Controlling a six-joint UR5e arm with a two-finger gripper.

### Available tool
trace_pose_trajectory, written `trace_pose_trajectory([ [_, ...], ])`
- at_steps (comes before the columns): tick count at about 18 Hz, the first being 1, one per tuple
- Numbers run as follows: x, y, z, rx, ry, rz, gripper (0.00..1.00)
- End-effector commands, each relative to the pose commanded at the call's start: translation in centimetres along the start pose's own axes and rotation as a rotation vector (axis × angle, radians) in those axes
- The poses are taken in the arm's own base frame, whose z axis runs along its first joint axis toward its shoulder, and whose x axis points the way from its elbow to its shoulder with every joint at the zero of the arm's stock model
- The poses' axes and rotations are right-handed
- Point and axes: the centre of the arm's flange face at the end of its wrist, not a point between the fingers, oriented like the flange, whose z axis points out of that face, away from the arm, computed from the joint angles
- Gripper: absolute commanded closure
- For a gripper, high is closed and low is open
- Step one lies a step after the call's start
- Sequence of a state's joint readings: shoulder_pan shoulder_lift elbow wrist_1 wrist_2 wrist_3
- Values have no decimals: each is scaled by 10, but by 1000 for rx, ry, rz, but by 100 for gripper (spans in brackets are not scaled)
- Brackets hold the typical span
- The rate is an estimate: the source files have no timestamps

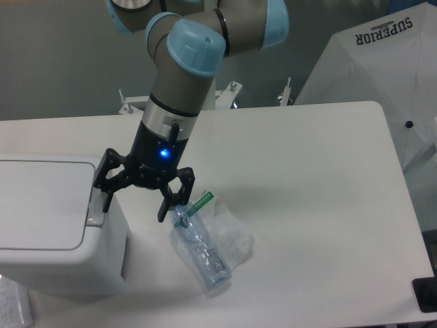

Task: Open the trash can
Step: 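Press the gripper against the lid edge to flip it open, then lift the gripper away from the opened trash can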

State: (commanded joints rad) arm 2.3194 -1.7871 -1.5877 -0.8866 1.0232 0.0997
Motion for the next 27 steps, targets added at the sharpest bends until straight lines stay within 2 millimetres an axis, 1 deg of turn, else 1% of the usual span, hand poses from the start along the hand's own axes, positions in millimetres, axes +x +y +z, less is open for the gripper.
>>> trace_pose_trajectory([
  [5, 0, 0, 0, 0, 0, 0, 0],
  [9, -3, 0, 5, -7, 1, -4, 0],
  [14, -2, 0, 3, -5, 1, -3, 0],
  [15, 0, -1, 0, 0, 0, 0, 0],
  [19, 9, -13, -24, 48, -8, 23, 0],
  [20, 8, -18, -32, 64, -13, 27, 0],
  [21, 7, -26, -44, 88, -21, 29, 0],
  [22, -1, -35, -59, 118, -35, 25, 0],
  [24, -23, -53, -100, 191, -77, 10, 0],
  [25, -27, -60, -120, 228, -101, 13, 0],
  [26, -35, -65, -133, 247, -148, 9, 0],
  [27, -47, -67, -144, 255, -211, -3, 0],
])
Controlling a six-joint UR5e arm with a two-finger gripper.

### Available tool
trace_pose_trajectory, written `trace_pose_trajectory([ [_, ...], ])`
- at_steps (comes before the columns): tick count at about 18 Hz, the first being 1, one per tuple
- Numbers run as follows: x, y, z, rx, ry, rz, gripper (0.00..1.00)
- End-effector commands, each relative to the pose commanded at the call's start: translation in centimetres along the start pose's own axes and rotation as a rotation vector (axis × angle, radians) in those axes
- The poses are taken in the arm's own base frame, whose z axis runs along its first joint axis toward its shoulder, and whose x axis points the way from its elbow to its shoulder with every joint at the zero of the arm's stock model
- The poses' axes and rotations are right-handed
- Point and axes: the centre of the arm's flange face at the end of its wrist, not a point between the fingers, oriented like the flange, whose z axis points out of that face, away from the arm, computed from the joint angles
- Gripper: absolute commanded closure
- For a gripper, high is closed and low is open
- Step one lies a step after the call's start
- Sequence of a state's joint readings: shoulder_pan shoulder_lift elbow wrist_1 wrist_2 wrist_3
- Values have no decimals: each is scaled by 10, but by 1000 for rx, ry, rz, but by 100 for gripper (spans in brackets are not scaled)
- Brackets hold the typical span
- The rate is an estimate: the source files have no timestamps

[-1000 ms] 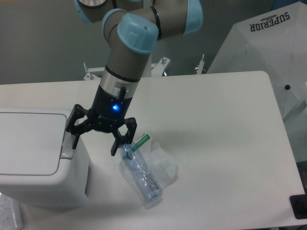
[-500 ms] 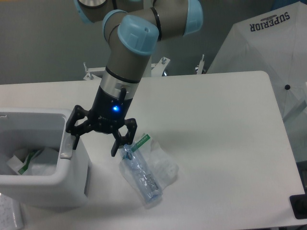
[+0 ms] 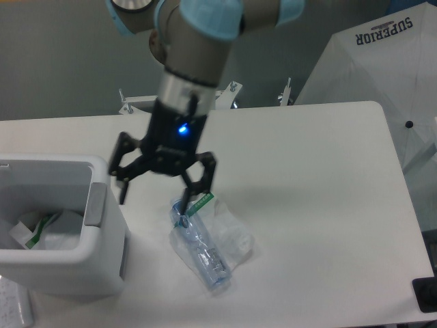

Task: Open the trash can
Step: 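Lift the gripper away from the opened trash can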

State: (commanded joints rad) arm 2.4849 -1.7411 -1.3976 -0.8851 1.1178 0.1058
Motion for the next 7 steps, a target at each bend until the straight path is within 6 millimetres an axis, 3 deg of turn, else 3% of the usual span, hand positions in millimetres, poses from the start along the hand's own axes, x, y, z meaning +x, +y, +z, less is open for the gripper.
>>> trace_pose_trajectory([
  [1, -14, 3, 0, -11, -60, 8, 0],
  [7, -44, 24, 10, -134, -309, 225, 0],
])
